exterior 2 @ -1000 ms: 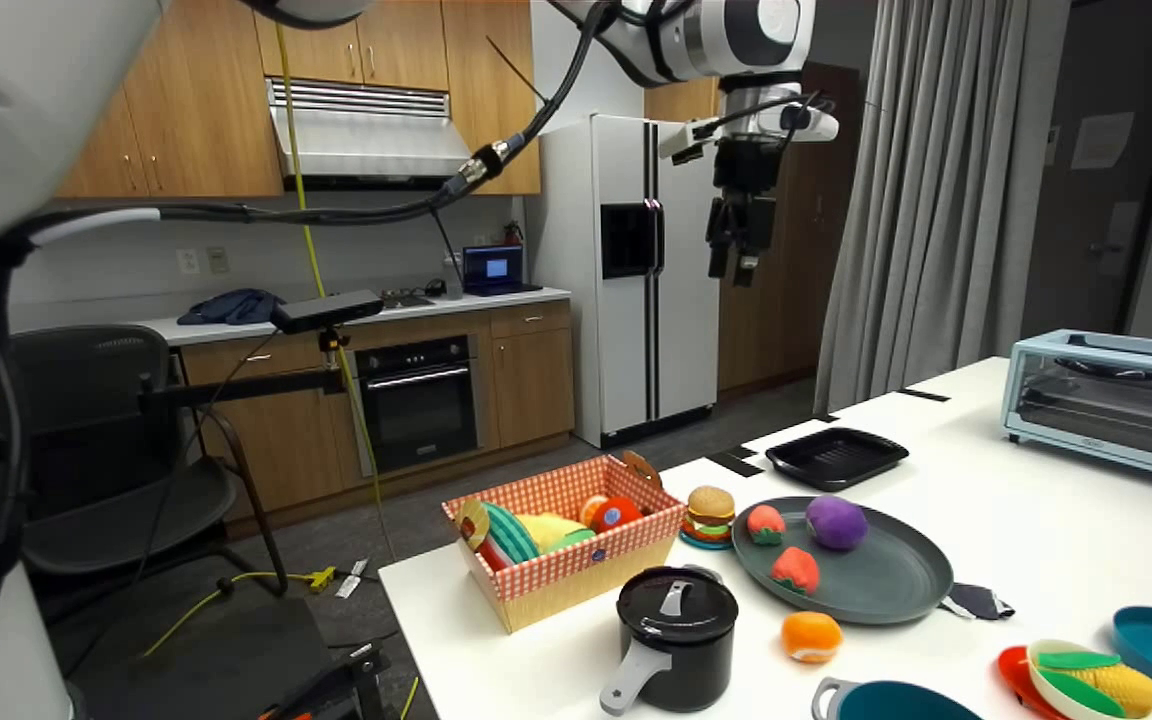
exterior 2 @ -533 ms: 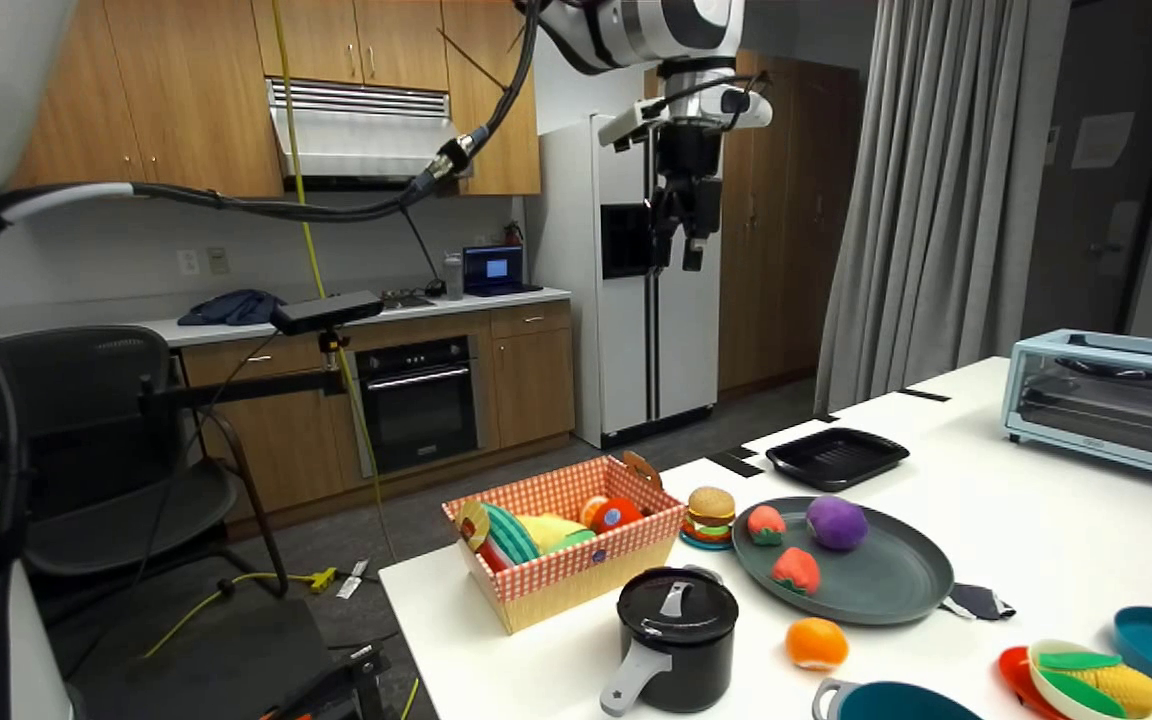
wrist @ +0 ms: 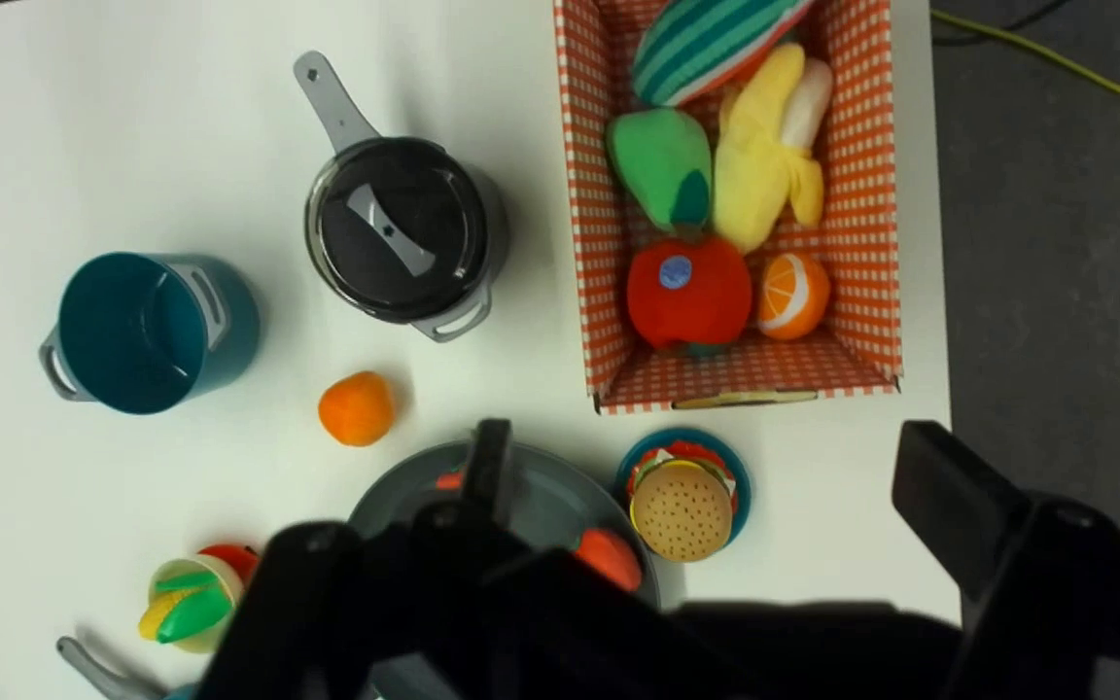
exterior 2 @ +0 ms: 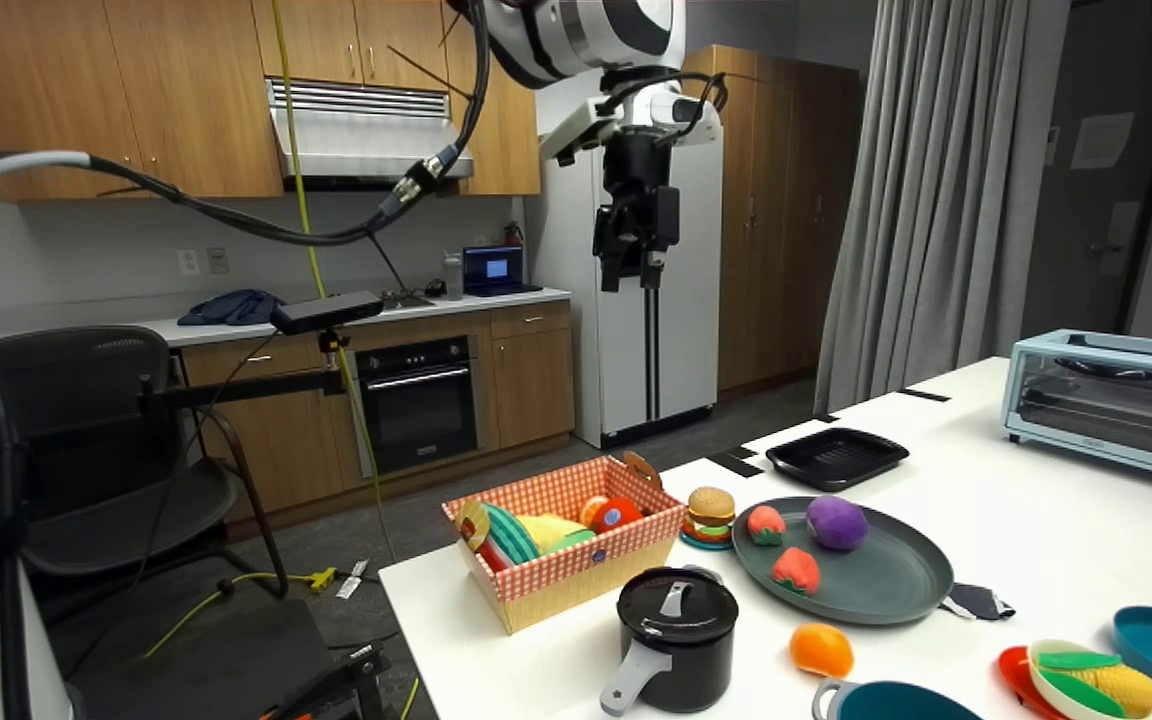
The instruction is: Remove the purple and orange plushies from the box
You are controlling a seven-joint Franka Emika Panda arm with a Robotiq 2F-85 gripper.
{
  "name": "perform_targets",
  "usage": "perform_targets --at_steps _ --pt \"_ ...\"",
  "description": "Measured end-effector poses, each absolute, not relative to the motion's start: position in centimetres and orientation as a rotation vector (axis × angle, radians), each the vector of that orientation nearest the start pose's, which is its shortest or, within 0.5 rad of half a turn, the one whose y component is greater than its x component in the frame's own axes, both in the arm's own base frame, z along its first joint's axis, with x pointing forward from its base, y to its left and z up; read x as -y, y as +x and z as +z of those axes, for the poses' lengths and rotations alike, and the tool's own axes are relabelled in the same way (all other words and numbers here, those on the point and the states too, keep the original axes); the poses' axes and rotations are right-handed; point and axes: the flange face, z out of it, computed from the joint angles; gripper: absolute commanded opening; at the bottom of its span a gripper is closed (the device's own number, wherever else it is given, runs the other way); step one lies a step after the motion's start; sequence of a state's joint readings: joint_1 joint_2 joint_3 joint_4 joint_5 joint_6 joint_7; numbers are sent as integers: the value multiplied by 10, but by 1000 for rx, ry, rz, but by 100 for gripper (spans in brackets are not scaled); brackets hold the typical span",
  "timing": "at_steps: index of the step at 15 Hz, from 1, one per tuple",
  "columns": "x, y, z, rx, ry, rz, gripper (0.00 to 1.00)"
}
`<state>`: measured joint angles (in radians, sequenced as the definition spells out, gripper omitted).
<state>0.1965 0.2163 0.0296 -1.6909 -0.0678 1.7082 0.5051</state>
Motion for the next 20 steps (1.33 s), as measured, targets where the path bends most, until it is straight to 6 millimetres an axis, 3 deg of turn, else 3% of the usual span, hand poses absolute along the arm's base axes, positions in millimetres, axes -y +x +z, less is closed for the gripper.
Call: perform_targets --at_steps 6,13,16,20 --pt "-119 515 424 -378 -3259 370 100" --pt "-96 432 391 -388 -3275 456 100" --pt "-95 410 391 -382 -3278 461 100" --pt "-95 405 393 -380 -3280 452 100"
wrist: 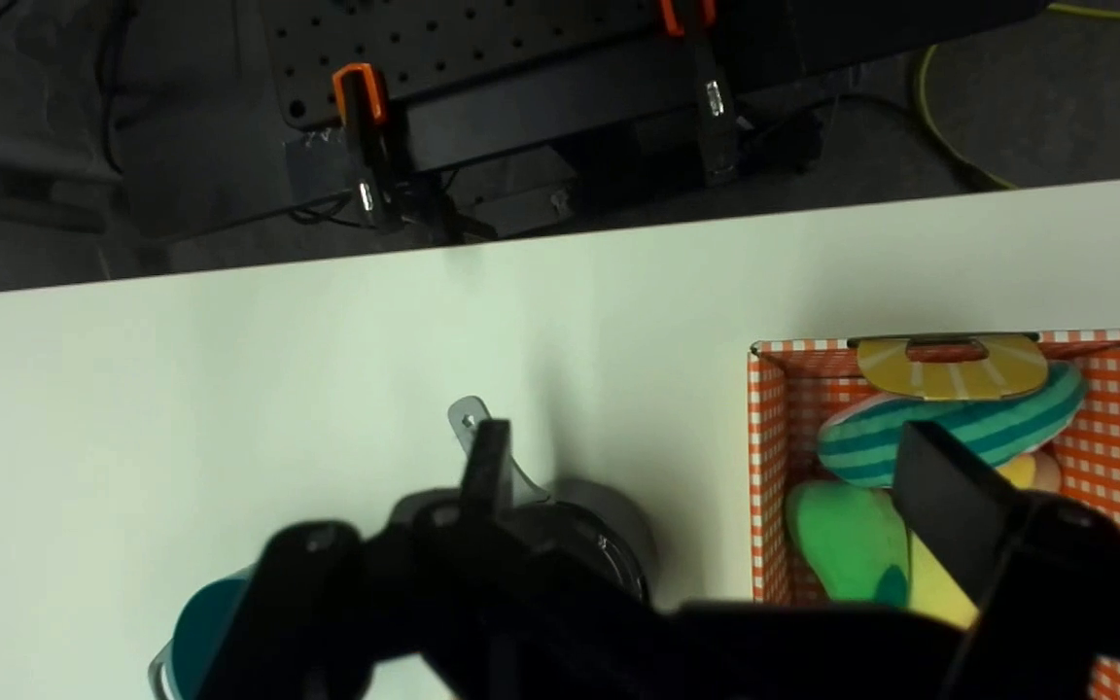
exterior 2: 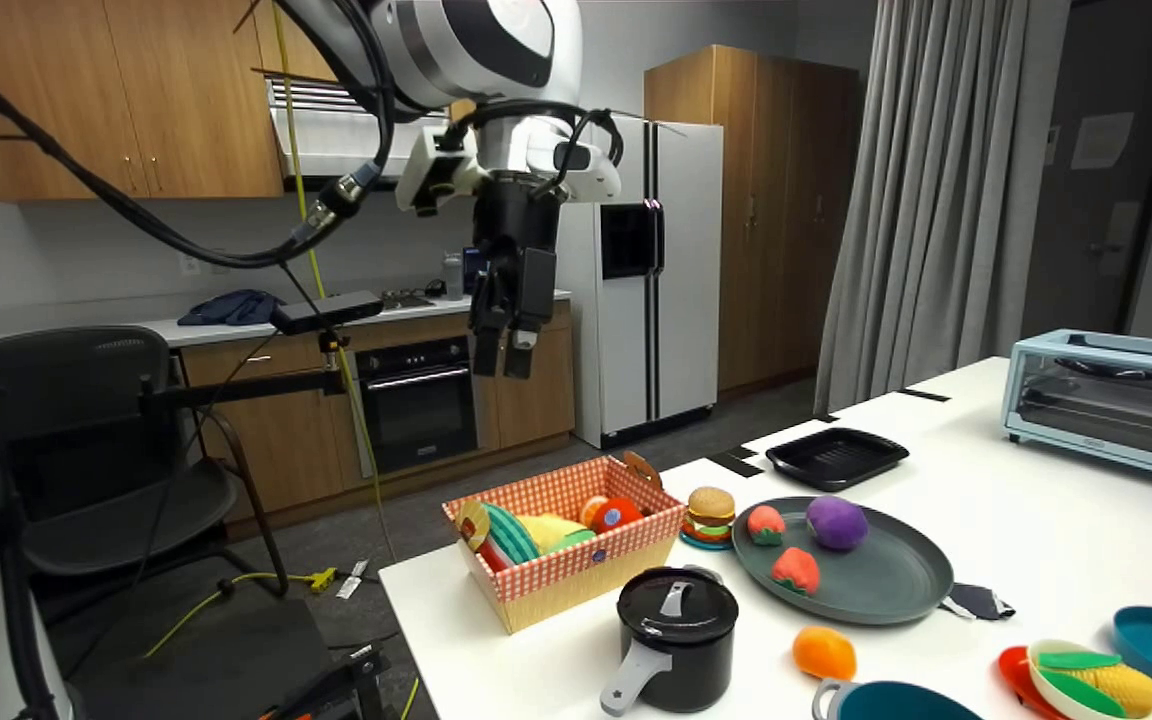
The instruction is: Remove the purple and orange plushies from the box
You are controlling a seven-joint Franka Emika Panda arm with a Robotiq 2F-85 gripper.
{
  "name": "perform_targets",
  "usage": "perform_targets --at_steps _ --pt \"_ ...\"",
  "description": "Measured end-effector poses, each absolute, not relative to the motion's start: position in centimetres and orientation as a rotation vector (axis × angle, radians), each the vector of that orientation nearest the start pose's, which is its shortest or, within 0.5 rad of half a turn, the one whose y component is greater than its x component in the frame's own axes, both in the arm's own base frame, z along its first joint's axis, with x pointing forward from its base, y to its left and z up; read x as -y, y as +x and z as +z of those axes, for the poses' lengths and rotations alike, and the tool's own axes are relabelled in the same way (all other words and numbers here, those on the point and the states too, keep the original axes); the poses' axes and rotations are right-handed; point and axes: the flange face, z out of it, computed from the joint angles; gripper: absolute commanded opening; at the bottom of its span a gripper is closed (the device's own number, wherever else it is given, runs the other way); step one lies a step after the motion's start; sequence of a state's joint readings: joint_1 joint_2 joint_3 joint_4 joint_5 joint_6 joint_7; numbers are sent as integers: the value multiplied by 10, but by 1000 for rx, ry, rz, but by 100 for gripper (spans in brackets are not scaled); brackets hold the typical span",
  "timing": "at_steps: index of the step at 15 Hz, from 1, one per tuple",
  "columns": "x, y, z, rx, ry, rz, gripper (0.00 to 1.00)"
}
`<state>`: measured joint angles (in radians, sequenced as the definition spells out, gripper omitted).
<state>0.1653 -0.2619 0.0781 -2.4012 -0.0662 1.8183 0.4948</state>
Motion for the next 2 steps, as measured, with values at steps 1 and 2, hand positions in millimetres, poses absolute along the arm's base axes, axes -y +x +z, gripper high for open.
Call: perform_targets --at_steps 1,2 --pt "-95 405 393 -380 -3280 453 100" --pt "-95 404 392 -381 -3280 454 100"
